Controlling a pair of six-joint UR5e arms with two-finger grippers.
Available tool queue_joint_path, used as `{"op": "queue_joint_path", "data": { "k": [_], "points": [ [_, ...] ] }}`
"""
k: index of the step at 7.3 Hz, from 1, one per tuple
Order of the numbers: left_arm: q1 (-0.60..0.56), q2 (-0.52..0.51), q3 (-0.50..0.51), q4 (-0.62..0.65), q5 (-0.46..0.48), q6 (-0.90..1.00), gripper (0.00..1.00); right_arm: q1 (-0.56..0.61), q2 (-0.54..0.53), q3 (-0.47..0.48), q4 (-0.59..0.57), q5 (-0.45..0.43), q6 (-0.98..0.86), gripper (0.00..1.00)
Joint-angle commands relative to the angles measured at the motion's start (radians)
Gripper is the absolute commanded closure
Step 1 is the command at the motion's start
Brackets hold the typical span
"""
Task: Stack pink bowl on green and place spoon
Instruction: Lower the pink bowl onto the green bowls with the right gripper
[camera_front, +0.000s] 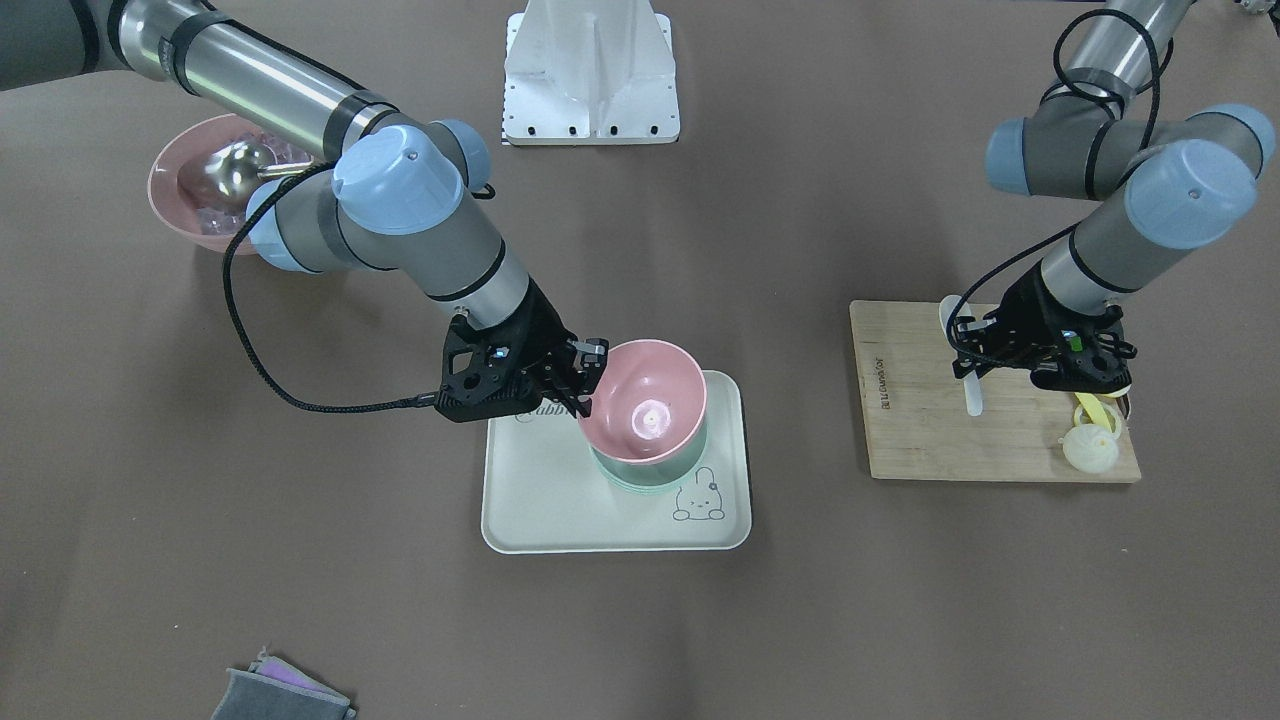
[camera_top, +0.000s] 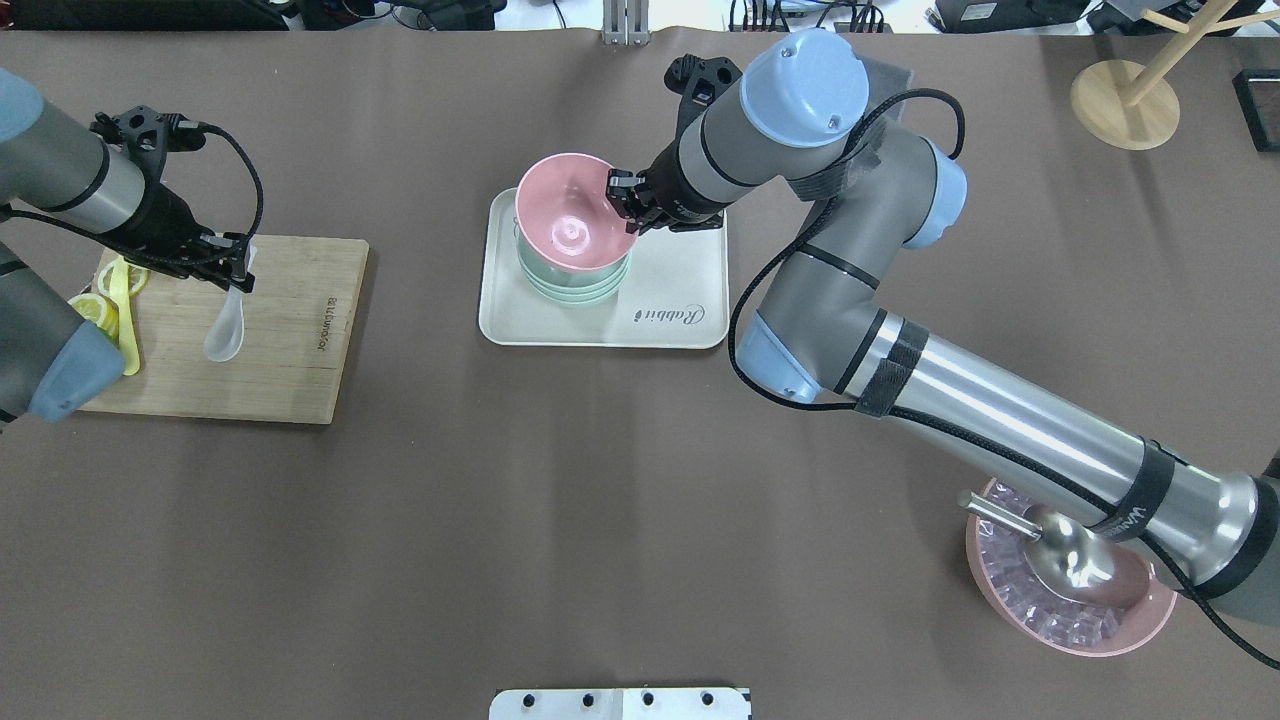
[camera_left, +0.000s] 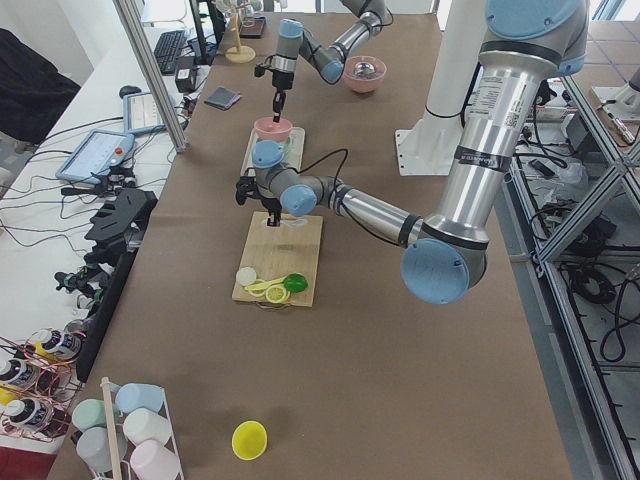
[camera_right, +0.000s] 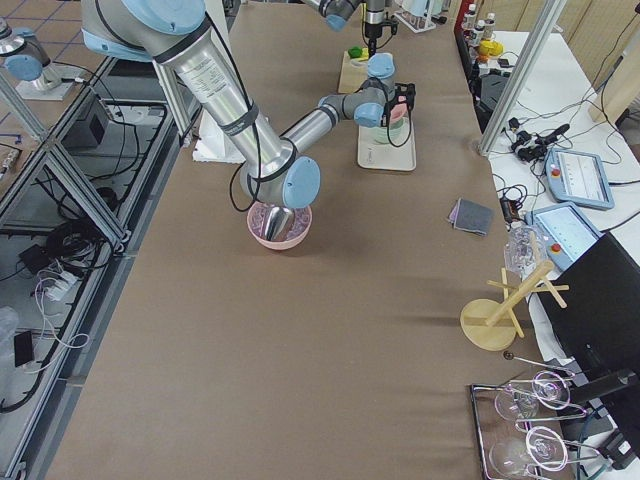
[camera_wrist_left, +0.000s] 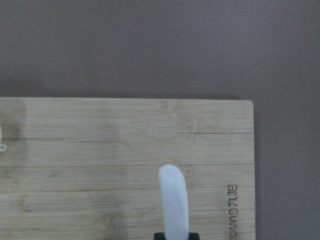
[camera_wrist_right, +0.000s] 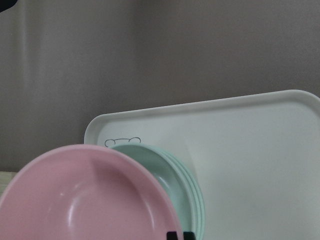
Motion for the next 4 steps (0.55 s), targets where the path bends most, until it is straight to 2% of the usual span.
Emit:
{"op": "queue_joint_path", "data": {
  "k": [1,4],
  "points": [
    [0.001,0.000,0.004,0.000,0.002,0.000,1.00,-0.011,0.019,-0.033,0.002,-0.014,0.001,1.00],
    [0.001,0.000,0.010,-0.002,0.006,0.002,1.00,-0.011,0.033,-0.043,0.000,-0.018,0.006,1.00]
  ]
}}
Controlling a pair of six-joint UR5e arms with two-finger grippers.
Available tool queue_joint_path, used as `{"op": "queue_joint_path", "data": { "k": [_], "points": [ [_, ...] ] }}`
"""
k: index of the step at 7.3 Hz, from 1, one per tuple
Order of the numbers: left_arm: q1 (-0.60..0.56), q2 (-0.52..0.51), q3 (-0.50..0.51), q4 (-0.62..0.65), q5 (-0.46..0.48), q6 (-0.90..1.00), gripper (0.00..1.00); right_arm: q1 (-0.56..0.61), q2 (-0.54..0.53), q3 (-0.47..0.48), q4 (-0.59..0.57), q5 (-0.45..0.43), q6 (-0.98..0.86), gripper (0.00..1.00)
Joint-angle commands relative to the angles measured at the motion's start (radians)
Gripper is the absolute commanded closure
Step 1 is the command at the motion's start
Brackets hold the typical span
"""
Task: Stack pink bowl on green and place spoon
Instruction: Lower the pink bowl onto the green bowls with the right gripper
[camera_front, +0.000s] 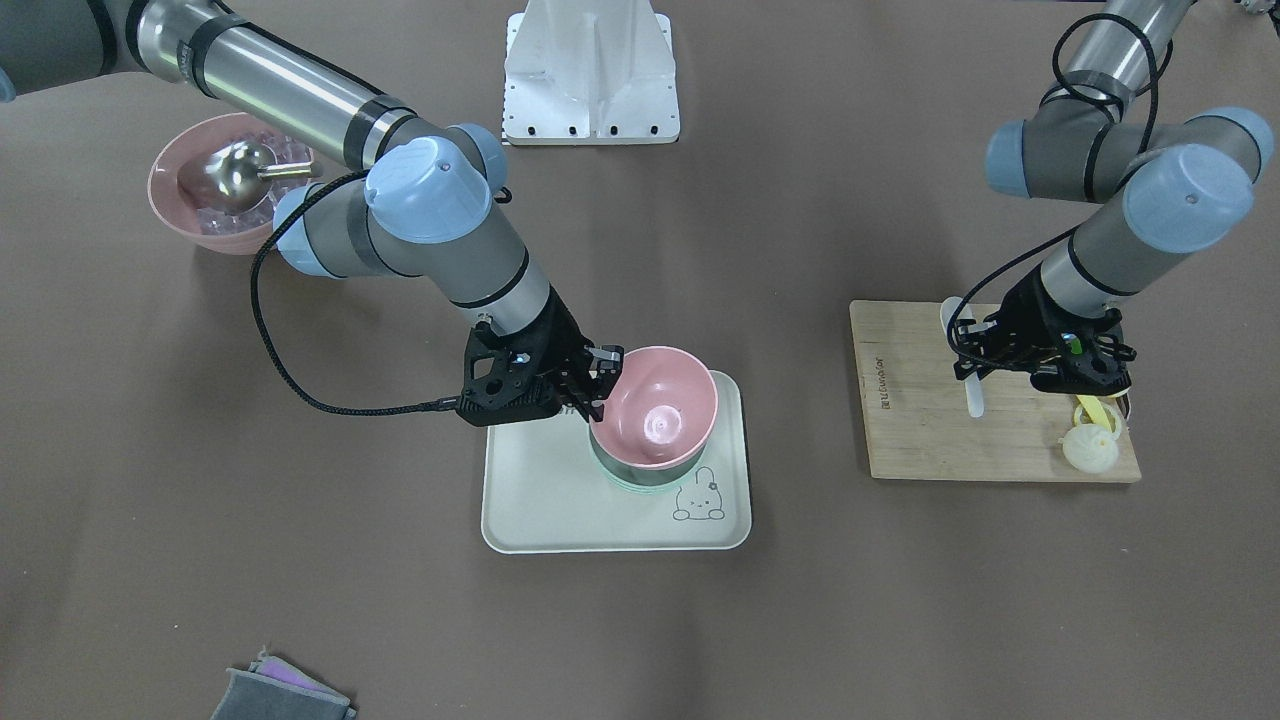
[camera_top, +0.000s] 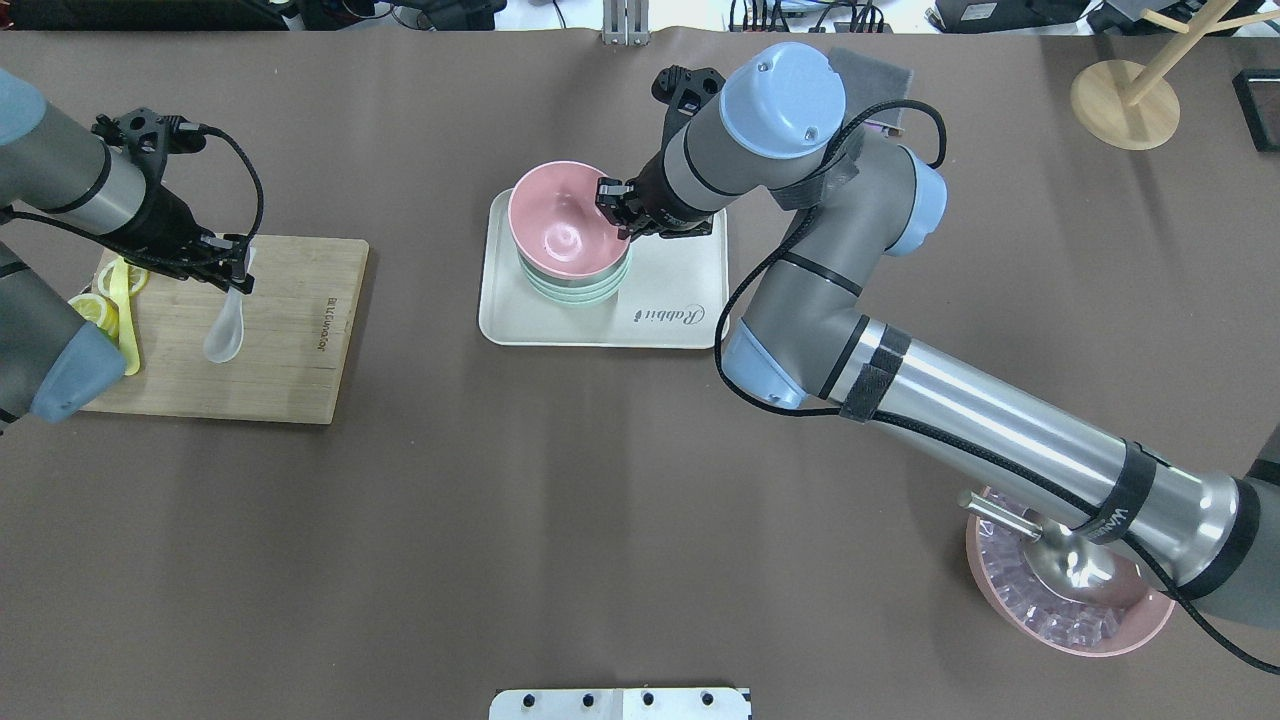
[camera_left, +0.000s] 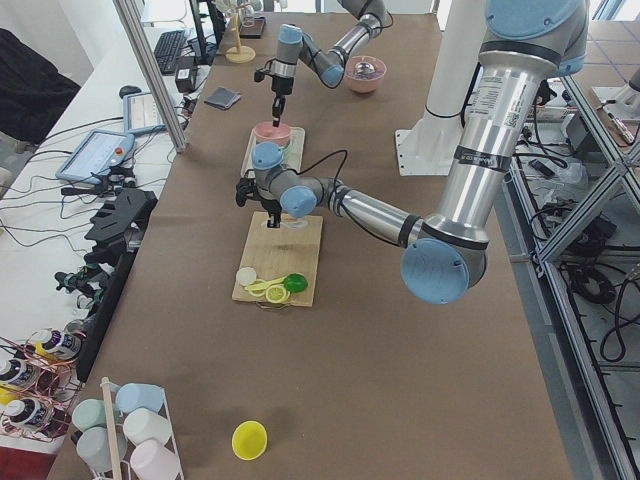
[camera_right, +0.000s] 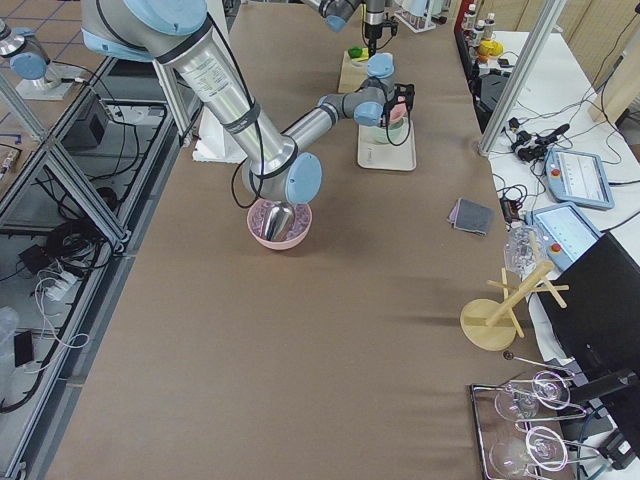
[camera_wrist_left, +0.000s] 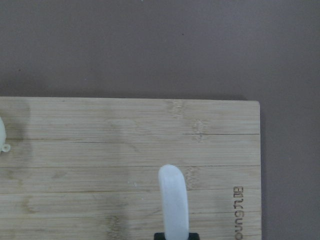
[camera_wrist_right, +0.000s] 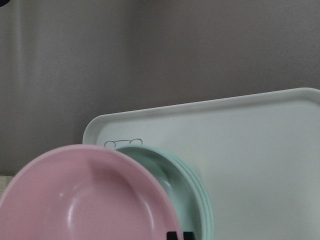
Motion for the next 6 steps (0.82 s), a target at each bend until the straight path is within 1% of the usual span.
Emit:
{"op": "queue_joint_path", "data": {
  "k": [1,4,5,6],
  "points": [
    [0.000,0.000,0.003,-0.002,0.001,0.001,1.00,0.000,0.003,-0.005,0.000,-0.001,0.001,1.00],
    [0.002,-0.002,0.015,-0.011,0.001,0.001,1.00,0.000,0.002,-0.005,0.000,-0.001,0.002,1.00],
    [0.002,-0.002,0.015,-0.011,0.001,0.001,1.00,0.000,0.000,-0.005,0.000,-0.001,0.005,0.13],
    [0.002,-0.005,0.015,-0.011,0.001,0.001,1.00,0.000,-0.006,-0.001,0.000,-0.001,-0.007,0.00]
  ]
}}
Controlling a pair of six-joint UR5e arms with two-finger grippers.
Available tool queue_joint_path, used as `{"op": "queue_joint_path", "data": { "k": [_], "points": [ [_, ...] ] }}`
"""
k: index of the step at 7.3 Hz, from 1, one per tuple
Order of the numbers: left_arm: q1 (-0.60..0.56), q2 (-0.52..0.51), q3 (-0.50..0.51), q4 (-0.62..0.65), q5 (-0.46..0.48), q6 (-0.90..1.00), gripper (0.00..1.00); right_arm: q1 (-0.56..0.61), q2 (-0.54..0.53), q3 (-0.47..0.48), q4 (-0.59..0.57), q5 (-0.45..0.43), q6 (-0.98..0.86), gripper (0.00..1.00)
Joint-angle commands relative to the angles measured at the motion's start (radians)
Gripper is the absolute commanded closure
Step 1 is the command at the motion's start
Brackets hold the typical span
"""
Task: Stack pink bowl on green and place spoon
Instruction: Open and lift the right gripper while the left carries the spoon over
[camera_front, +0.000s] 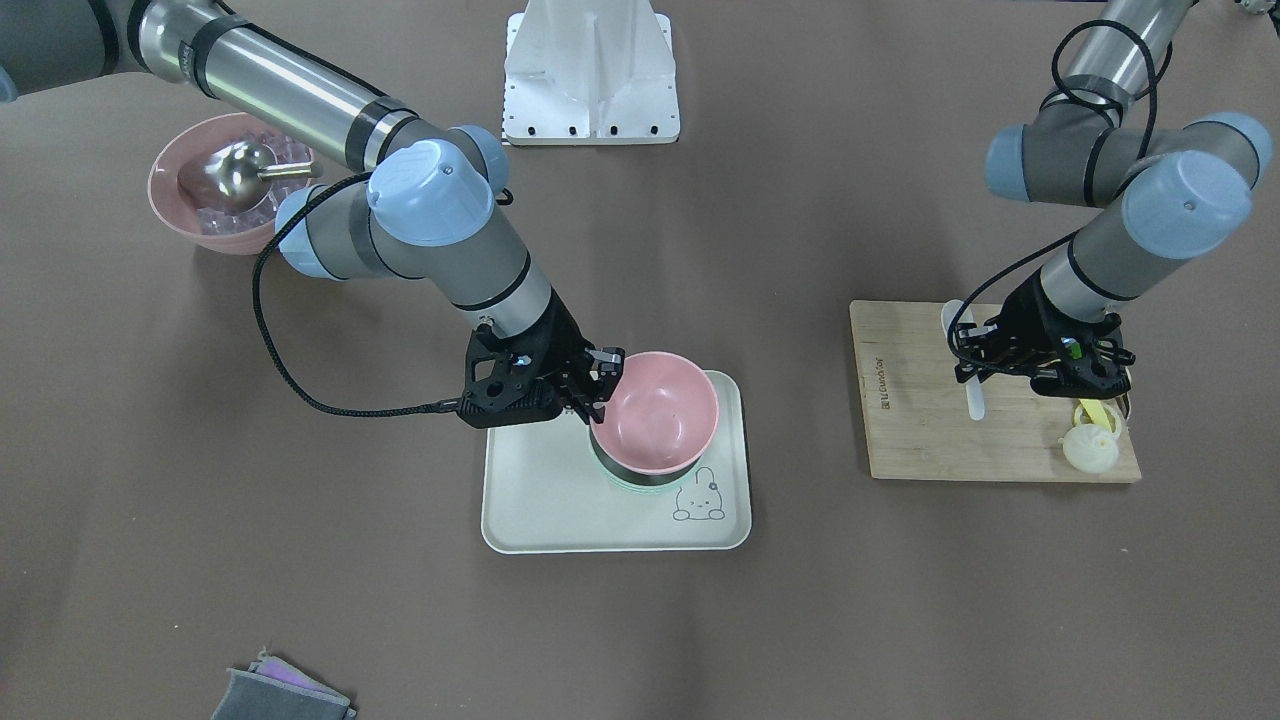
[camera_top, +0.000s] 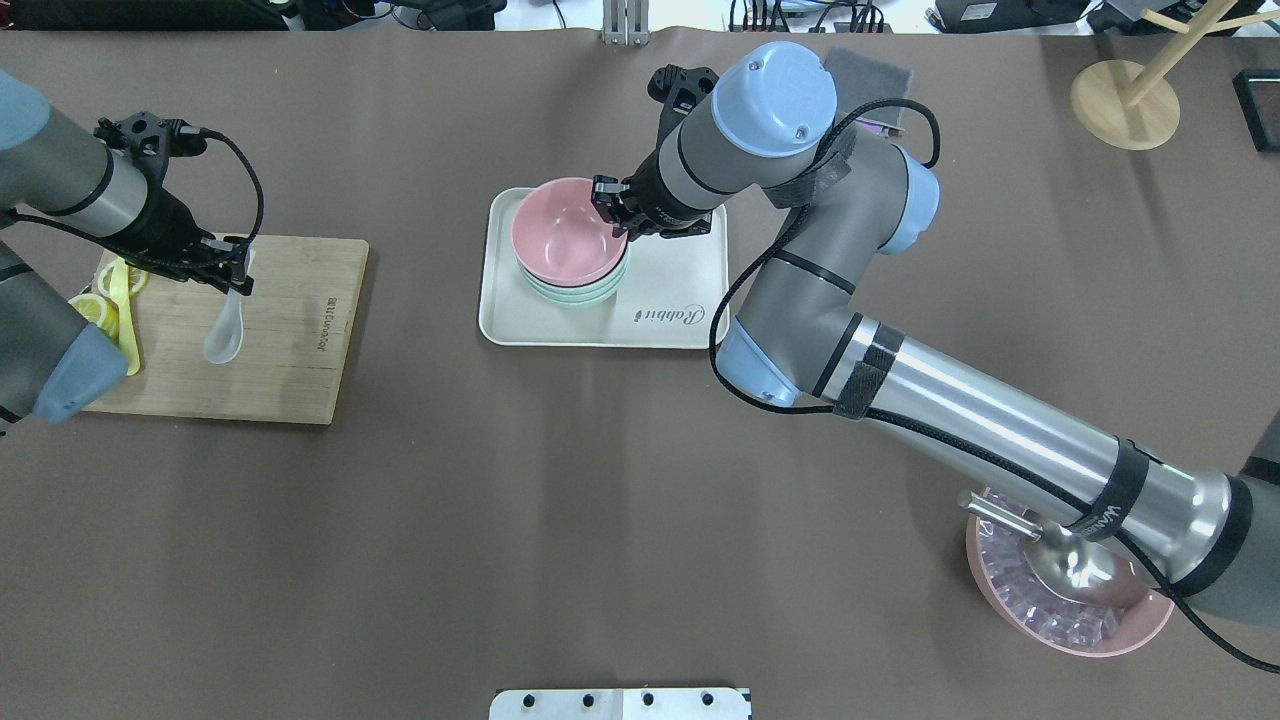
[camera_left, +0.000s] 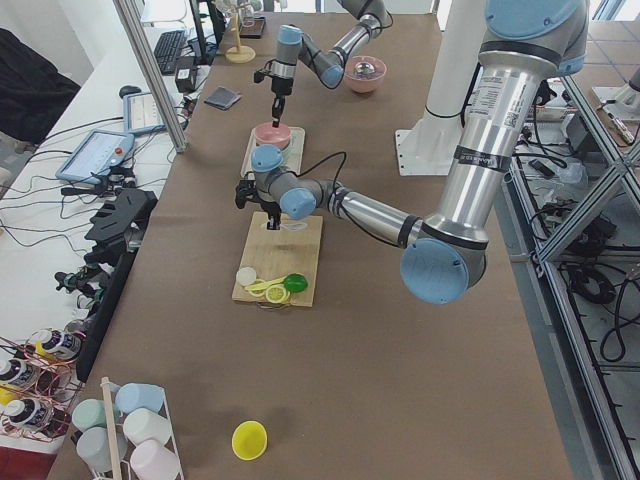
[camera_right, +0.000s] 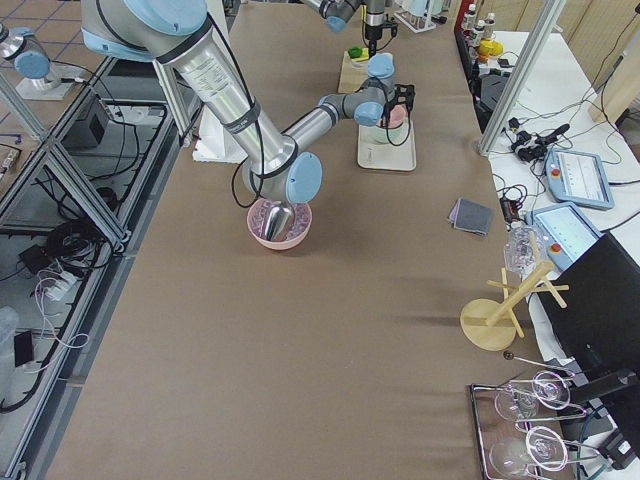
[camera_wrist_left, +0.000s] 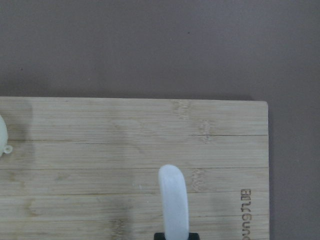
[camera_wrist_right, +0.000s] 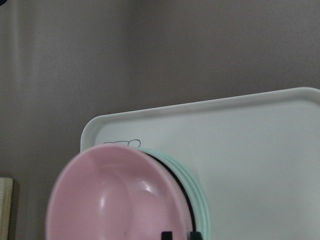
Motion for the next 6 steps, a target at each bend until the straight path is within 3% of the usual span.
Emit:
{"op": "queue_joint_path", "data": {
  "k": [1,4,6],
  "points": [
    [0.000,-0.004,0.002,0.003,0.000,0.000,1.00,0.002,-0.007,0.011,0.000,0.002,-0.010,0.00],
    [-0.005,-0.097,0.005,0.015,-0.011,-0.040,1.00,0.056,-0.019,0.037,-0.008,0.076,-0.005,0.00],
    [0.005,-0.241,0.007,0.003,-0.009,-0.226,1.00,0.098,-0.088,0.097,-0.012,0.151,-0.022,0.00]
  ]
}}
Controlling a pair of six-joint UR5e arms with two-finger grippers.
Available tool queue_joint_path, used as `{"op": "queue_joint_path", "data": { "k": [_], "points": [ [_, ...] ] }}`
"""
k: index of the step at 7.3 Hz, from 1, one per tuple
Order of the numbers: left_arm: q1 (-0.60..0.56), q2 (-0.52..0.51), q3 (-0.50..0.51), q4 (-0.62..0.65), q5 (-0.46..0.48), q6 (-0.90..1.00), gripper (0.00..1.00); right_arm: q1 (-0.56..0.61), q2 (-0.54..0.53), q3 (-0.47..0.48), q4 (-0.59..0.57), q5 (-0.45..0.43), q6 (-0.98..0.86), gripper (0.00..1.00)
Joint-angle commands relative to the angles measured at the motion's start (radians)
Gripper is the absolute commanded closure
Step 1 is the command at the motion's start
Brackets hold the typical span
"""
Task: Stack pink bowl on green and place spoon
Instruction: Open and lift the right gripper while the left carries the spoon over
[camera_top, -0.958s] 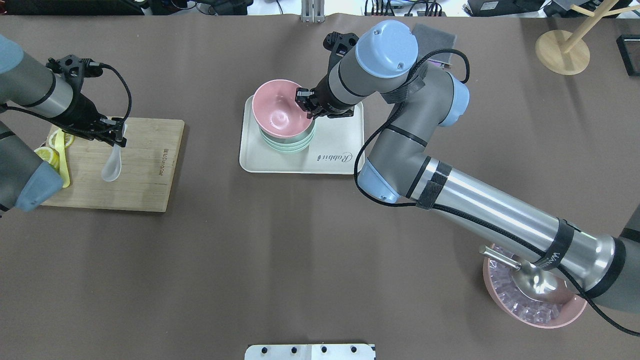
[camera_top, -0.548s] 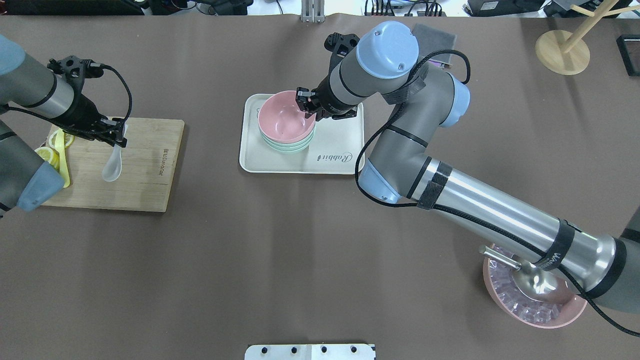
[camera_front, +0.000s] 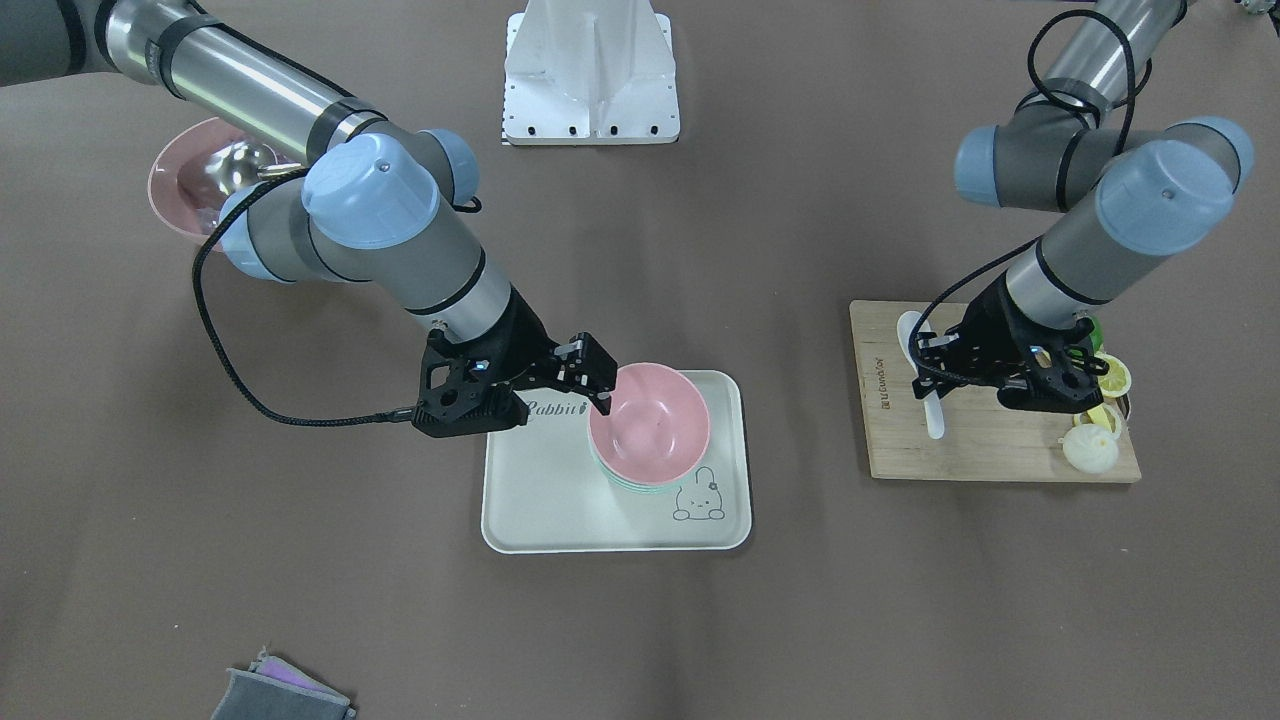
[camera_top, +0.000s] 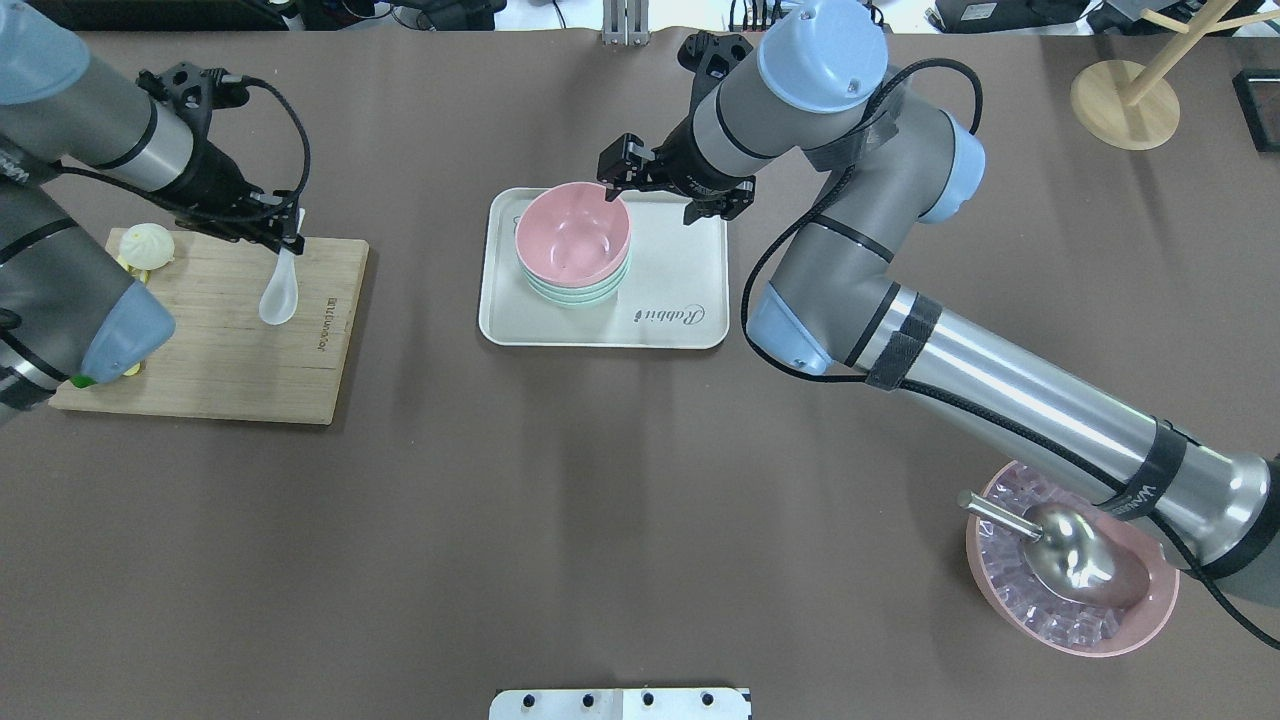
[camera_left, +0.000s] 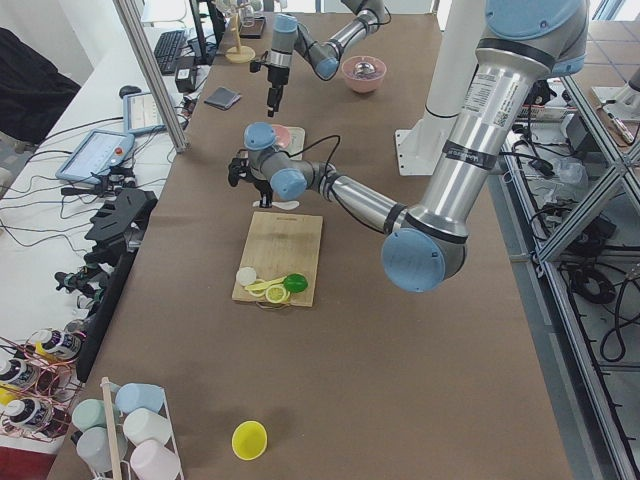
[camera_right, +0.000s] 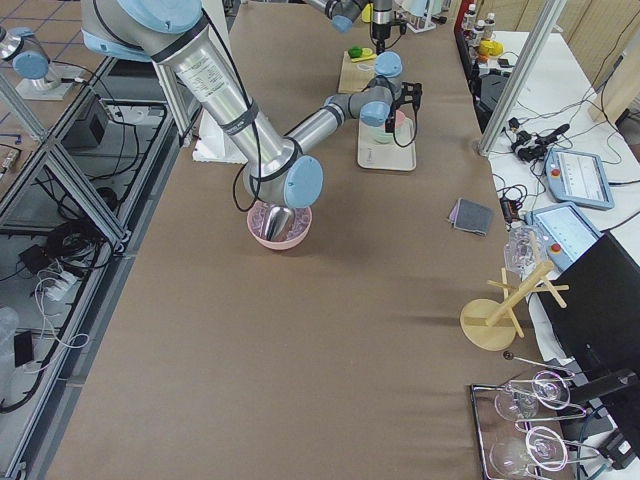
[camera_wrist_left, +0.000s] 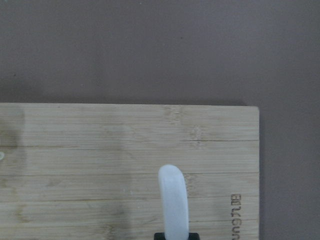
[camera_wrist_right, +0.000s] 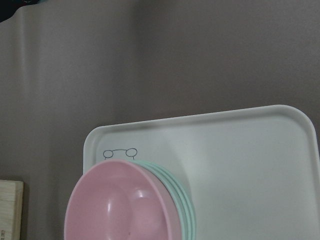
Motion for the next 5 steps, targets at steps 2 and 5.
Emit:
{"op": "queue_joint_path", "data": {
  "k": [2,5],
  "points": [
    [0.038,-0.204,0.050,-0.056,0.019,-0.197,1.00,0.103,-0.182,0.149,-0.009,0.153,-0.094,0.00],
    [0.165,-0.316,0.257,-0.366,0.305,-0.311,1.00,0.197,-0.262,0.168,-0.009,0.241,-0.189,0.00]
  ]
}}
